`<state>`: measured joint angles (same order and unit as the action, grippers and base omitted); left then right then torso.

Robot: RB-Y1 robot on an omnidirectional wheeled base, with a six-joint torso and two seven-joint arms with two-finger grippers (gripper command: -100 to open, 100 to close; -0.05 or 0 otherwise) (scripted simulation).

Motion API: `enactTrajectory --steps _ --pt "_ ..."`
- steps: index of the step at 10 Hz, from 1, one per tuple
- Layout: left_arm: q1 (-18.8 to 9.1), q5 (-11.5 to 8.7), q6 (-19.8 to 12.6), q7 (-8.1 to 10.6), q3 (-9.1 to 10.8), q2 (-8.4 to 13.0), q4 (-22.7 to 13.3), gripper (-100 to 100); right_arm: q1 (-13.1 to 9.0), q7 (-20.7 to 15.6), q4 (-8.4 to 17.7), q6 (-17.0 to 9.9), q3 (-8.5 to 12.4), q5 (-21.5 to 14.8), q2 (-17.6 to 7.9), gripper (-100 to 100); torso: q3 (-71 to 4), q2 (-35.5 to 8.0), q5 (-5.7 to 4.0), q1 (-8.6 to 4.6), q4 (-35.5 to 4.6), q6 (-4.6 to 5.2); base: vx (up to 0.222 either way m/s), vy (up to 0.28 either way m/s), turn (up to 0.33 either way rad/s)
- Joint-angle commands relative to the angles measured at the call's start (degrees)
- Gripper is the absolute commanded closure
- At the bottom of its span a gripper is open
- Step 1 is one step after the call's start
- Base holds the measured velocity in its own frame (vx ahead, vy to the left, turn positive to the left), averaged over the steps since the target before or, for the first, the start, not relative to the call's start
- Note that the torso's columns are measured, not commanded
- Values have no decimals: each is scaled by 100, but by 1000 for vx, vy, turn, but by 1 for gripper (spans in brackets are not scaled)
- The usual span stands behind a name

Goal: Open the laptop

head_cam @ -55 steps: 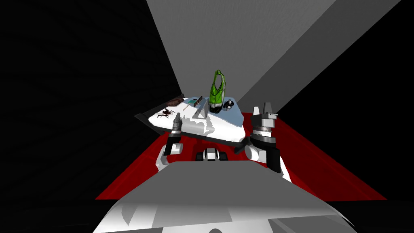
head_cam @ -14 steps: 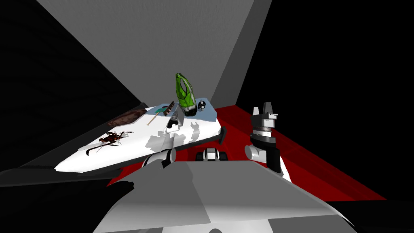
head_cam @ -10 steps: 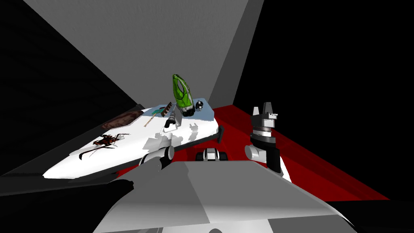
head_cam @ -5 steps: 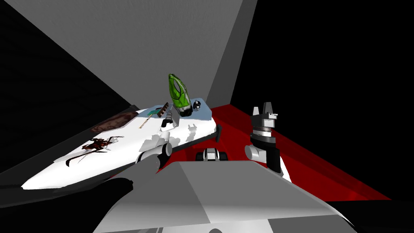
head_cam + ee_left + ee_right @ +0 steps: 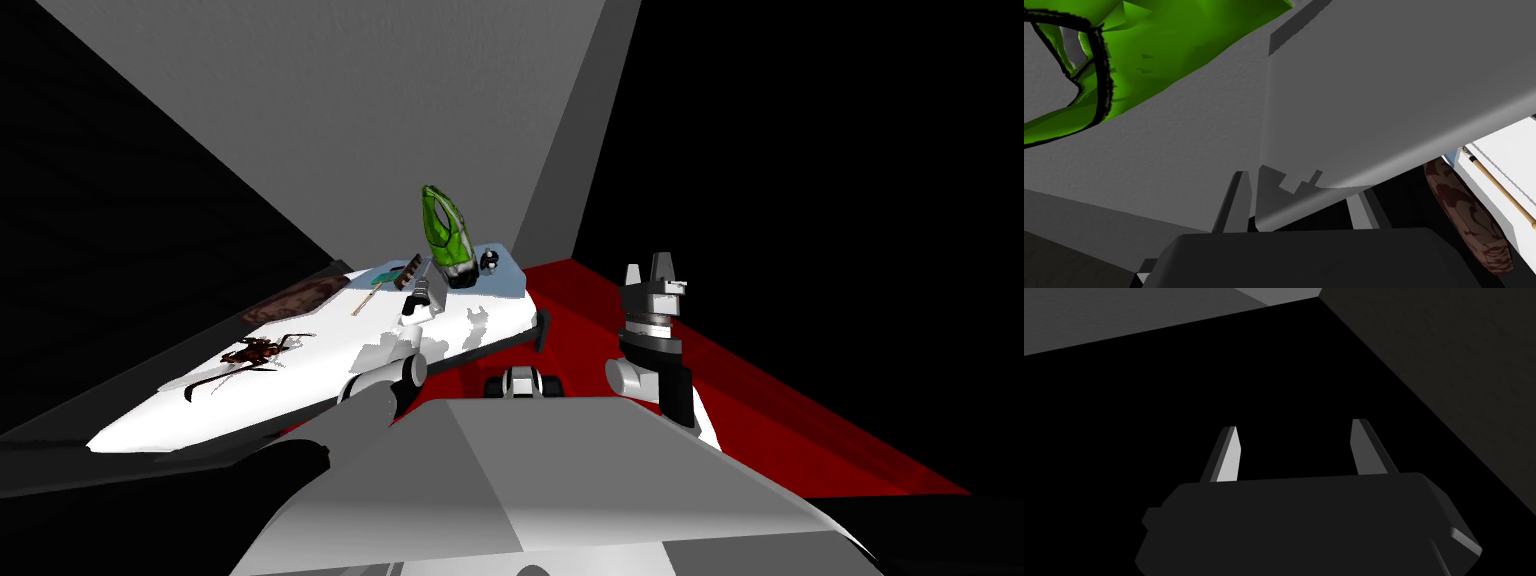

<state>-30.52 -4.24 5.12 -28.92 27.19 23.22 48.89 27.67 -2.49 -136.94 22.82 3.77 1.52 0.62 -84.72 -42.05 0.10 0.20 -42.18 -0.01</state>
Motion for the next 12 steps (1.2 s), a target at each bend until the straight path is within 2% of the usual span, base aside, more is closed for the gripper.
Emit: enactTrajectory --steps 1,2,3,6,7,9,10,11,12 --pt "296 192 -247 146 -183 -261 384 100 0 0 0 0 0 0 0 0 1 -2 2 0 1 3 66 53 188" --pt "296 192 -247 146 -183 -261 510 100 1 0 0 0 1 0 0 0 -3 7 20 6 24 -3 58 41 93" --pt "481 372 -403 256 -344 -488 755 100 0 0 0 0 0 0 0 0 -6 9 24 11 28 -1 63 44 202" --pt "509 372 -403 256 -344 -488 1055 100 -1 0 0 0 0 0 0 0 -16 24 31 18 40 6 24 12 26" --pt "723 552 -560 367 -505 -716 1320 100 -1 0 0 0 0 0 0 0 -9 16 22 5 30 10 55 34 198" --pt "723 552 -560 367 -505 -716 1503 100 0 0 0 0 0 0 0 0 -16 25 40 20 54 -1 39 18 54" --pt "926 731 -716 478 -666 -944 1728 100 -1 0 0 0 0 0 0 0 -16 25 29 15 41 9 60 35 179" --pt "1118 911 -872 588 -827 -1171 2109 100 1 0 0 0 0 0 0 0 -12 23 39 13 56 -7 111 42 271" --pt "1150 911 -872 588 -827 -1171 2222 100 0 0 0 0 0 0 0 0 -27 46 51 27 78 -5 68 21 112"
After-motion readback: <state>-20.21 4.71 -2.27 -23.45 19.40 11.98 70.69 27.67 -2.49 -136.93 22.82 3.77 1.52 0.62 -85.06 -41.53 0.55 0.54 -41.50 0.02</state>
